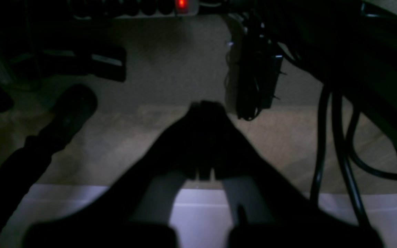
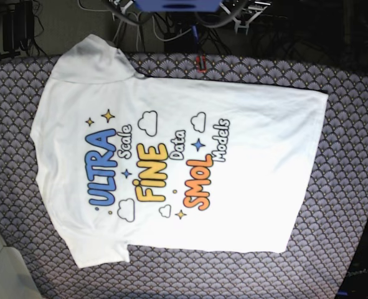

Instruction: Fold the T-shirt properly

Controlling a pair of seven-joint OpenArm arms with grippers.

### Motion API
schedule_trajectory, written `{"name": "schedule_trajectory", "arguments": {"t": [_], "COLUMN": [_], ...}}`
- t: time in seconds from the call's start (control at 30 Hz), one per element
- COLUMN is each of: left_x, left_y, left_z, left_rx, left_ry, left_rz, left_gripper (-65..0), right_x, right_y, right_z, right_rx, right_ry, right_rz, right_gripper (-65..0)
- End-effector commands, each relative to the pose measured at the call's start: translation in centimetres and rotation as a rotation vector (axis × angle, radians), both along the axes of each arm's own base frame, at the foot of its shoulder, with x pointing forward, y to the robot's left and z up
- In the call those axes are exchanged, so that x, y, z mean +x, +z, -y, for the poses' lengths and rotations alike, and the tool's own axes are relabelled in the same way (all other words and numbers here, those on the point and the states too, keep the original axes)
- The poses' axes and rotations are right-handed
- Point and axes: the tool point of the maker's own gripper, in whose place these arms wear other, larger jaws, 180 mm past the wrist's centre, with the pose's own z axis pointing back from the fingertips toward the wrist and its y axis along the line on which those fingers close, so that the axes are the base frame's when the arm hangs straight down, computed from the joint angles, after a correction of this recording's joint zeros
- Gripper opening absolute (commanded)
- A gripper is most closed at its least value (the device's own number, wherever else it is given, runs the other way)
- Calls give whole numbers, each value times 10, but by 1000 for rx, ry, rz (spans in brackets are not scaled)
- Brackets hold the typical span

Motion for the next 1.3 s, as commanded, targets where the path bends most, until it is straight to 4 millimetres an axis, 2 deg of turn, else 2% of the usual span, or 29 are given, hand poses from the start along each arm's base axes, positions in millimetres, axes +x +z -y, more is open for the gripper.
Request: {"name": "schedule_trajectory", "arguments": {"t": [0.0, 0.6, 0.67, 0.73, 0.87, 0.97, 1.03, 1.13, 1.27], "left_x": [1, 0, -2, -15, -23, -26, -26, -19, -11], "left_y": [0, 0, 0, 0, 4, 16, 28, 54, 95], "left_z": [1, 1, 2, 1, 3, -11, -9, -21, -22], "left_rx": [-3, -7, -9, -8, -16, -1, -8, 2, -5], "left_ry": [-3, -4, -4, -4, -10, -23, -25, -45, -72], "left_rz": [2, 2, -1, -17, 43, 125, 178, 277, 393], "left_gripper": [-646, -646, -646, -646, -646, -646, -646, -646, -646], "right_x": [-5, -8, -17, -16, -21, -21, -19, -18, -21], "right_y": [0, 1, 1, 2, 10, 25, 39, 64, 94], "right_z": [0, 1, 1, 2, 4, -1, 1, -4, 7], "right_rx": [-7, -8, -8, -11, -16, -1, 4, 18, 7], "right_ry": [0, 0, 0, 2, 17, 74, 107, 125, 145], "right_rz": [-13, -13, -19, 10, 91, 177, 237, 308, 370], "right_gripper": [-650, -650, -650, -650, -650, -650, -650, -650, -650]}}
